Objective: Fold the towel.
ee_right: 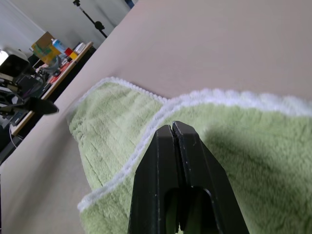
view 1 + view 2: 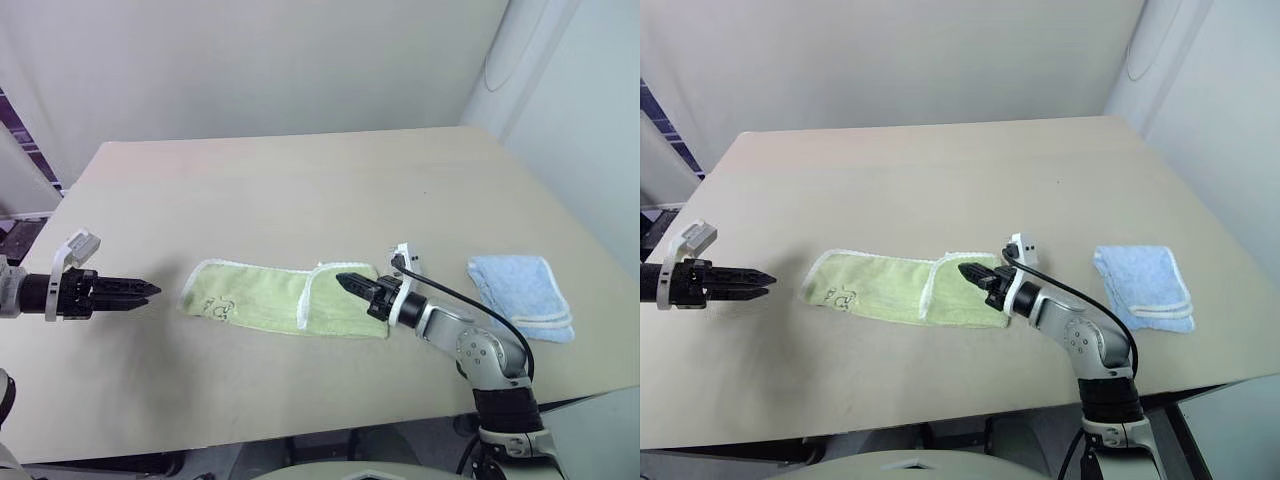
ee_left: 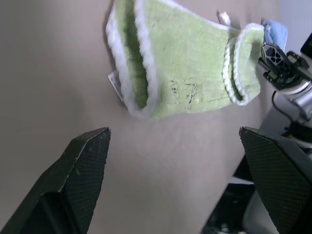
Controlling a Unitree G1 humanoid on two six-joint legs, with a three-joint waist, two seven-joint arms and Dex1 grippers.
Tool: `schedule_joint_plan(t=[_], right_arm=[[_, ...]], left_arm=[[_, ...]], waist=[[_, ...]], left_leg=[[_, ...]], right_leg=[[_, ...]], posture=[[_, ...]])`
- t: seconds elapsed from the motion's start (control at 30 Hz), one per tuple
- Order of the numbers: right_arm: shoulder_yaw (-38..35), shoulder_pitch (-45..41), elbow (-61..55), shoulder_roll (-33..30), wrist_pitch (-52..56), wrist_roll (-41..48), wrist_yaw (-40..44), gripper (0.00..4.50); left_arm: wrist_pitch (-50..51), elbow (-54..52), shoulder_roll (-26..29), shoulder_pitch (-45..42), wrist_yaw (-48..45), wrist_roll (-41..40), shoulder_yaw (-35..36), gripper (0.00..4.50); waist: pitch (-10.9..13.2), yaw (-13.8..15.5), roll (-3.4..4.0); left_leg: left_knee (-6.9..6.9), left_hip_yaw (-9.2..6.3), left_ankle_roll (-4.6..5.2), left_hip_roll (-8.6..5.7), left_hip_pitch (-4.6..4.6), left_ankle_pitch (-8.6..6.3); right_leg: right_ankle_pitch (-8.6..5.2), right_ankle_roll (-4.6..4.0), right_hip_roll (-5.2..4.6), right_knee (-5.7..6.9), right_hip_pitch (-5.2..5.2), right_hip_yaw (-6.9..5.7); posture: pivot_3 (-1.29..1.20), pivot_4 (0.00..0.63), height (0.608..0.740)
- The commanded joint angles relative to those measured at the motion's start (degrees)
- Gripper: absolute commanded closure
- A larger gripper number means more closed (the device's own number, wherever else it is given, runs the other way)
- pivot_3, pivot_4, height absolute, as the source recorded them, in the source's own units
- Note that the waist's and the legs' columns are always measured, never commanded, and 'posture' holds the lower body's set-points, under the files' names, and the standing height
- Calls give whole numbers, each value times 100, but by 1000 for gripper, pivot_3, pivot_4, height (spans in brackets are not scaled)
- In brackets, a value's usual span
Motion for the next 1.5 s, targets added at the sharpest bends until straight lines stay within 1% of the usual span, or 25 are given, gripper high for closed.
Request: schedule_joint_plan(t=[0.03,0.1,0.2,0.4,0.43,0.47,0.53,0.57,0.63,0.67,0.73,0.8,0.87,0.93,1.03,1.13,1.23,1.27,1.33,1.4,1.5], right_arm=[[-66,16,-261,-41,-143,4,66,4500],[-74,39,-289,-64,-150,15,105,4500],[-36,31,-323,-96,-193,6,203,4500],[46,-88,-282,-134,-311,-110,322,4500],[51,-102,-279,-142,-334,-122,337,4500],[56,-113,-276,-151,-348,-131,349,4500],[98,-133,-256,-167,-386,-178,369,4500],[111,-133,-253,-180,-398,-192,380,4500],[174,-158,-245,-185,-405,-238,388,4500],[196,-170,-237,-188,-409,-245,387,4500],[217,-182,-241,-192,-404,-242,377,4500],[200,-198,-279,-208,-359,-217,367,4500],[157,-199,-303,-233,-318,-181,372,4500],[141,-156,-314,-262,-318,-180,387,4500],[141,-110,-292,-272,-318,-192,391,4500],[146,-101,-265,-240,-304,-182,381,4500],[144,-116,-219,-200,-272,-156,381,4500],[142,-119,-211,-187,-261,-152,379,4500],[131,-165,-124,-135,-209,-116,384,4500],[132,-205,-61,-85,-169,-94,382,4500],[128,-262,16,-23,-116,-65,361,4500]], left_arm=[[-807,402,-192,-91,-28,204,765,24],[-1300,626,-386,-100,-28,237,1342,24],[-1794,704,-580,-55,-28,332,1937,24],[-2499,469,-902,128,-28,130,2879,24],[-2557,304,-1084,100,-28,190,2996,24],[-2375,-530,-1567,190,482,125,3048,24],[-2335,-2149,-2517,454,1684,160,3128,24],[-2363,-2711,-2796,609,2131,236,3191,24],[-2239,-3484,-3298,820,2553,304,3170,24],[-2151,-3786,-3461,905,2631,311,3131,24],[-1920,-4185,-3620,1020,2752,251,3138,24],[-1459,-4347,-3528,1004,2780,54,3299,24],[-1264,-4273,-3279,968,2738,79,3439,24],[-1201,-4063,-2966,985,2667,192,3552,24],[-569,-3839,-2318,1139,2289,108,3616,24],[-151,-3648,-1612,1459,1874,290,3479,24],[97,-3337,-1079,1689,1548,508,3360,24],[165,-3246,-978,1718,1484,555,3348,24],[358,-2989,-586,1887,1196,785,3137,24],[514,-2778,-347,1981,989,947,2967,24],[656,-2551,-254,2005,835,1110,2825,24]], waist=[[0,3,-1],[-2,1,-3],[-4,-2,-6],[-4,-12,-6],[-5,-10,-7],[-5,12,-6],[-8,195,5],[-10,243,4],[-21,176,-13],[-24,114,-18],[-24,-28,-18],[-26,-100,-11],[-25,-161,-3],[-24,-177,-2],[-22,-172,2],[-15,-173,13],[-12,-156,15],[-11,-150,16],[-11,-158,15],[-8,-165,20],[-5,-151,24]], left_leg=[[2,0,0,0,0,0],[5,3,0,-1,0,0],[6,4,0,-1,0,0],[4,5,0,0,-1,0],[4,5,0,1,-1,0],[5,5,0,1,0,0],[10,-2,3,-4,2,2],[14,0,8,-8,2,4],[17,17,17,-9,-2,10],[16,24,18,-9,-4,9],[13,40,21,-6,-3,7],[4,48,21,3,7,7],[0,43,22,8,18,8],[1,33,22,8,27,8],[1,31,22,12,56,8],[-2,32,22,18,92,8],[-2,33,21,21,92,8],[-2,32,21,21,92,8],[-2,30,21,22,91,8],[-3,31,21,23,91,7],[-8,30,20,23,91,7]], right_leg=[[0,0,0,0,1,0],[1,0,0,0,3,1],[2,2,-1,0,3,2],[5,6,-2,2,0,4],[5,6,-2,2,0,4],[6,7,-3,2,2,4],[13,20,-19,-1,19,-2],[20,32,-27,-8,27,-5],[47,43,-30,-24,29,9],[53,46,-28,-27,24,21],[59,46,-20,-24,13,41],[60,43,-4,-18,7,50],[60,39,6,-10,10,49],[64,31,24,-8,11,55],[65,24,59,-16,34,63],[53,8,62,-26,70,64],[51,4,60,-30,70,65],[51,3,60,-30,71,65],[51,2,54,-31,70,65],[50,1,46,-32,68,70],[47,-4,36,-34,54,67]], posture=[[0,0,740],[0,0,740],[0,0,740],[0,0,740],[0,0,740],[0,0,740],[0,0,740],[0,0,740],[0,0,740],[0,0,740],[0,0,740],[0,0,740],[0,0,740],[0,0,740],[0,0,740],[0,0,740],[0,0,740],[0,0,740],[0,0,740],[0,0,740],[0,0,740]])
